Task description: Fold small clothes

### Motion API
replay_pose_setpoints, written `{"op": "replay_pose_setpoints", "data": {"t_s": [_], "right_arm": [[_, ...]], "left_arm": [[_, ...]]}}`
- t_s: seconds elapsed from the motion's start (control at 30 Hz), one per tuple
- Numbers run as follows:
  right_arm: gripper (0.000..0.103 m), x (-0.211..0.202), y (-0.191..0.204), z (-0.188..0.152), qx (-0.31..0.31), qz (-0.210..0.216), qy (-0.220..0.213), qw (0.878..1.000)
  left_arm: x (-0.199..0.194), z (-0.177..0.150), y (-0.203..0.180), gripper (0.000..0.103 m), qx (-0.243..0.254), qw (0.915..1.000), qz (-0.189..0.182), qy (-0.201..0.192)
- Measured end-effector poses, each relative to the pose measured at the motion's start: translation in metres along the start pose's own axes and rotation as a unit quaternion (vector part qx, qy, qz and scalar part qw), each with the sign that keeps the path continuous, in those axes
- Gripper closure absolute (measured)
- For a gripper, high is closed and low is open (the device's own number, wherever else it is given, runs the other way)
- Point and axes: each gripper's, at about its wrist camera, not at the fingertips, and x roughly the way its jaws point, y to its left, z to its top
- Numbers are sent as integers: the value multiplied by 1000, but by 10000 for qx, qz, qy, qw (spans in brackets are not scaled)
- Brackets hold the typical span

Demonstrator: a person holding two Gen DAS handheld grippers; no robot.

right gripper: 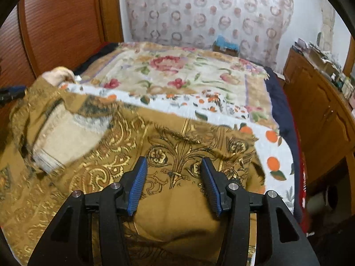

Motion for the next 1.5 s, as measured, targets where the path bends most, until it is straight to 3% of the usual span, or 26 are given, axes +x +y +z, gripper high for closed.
{"op": "replay_pose_setpoints", "data": {"t_s": [0.07,0.1,0.43,0.77,0.87,1.0,1.17,1.33,1.5], "right_arm": [[51,2,3,-2,-53,-59,-32,10000],[51,2,3,-2,-49,-52,-32,10000],[48,0,1,1,1,-34,-16,10000],[48,0,1,0,1,-29,-16,10000],[48,0,1,0,11,-16,-14,10000],[48,0,1,0,10,-19,-14,10000],[48,0,0,0,8,-21,-15,10000],[48,1,-3,0,28,-72,-59,10000],[47,-19,-17,-2,312,-83,-380,9988]], "left_arm": [[3,-1,1,81,1,10000,42,-3],[2,-1,1,83,-1,10000,80,-41],[16,-4,5,83,24,9987,440,245],[24,-12,6,78,-18,9978,524,409],[21,-14,-1,79,137,9981,507,325],[6,-16,-13,101,403,9980,488,-2],[-21,-18,-21,102,263,9984,276,-413],[-36,-27,-26,102,252,9979,170,-576],[-41,-33,-24,102,212,9978,185,-605]]}}
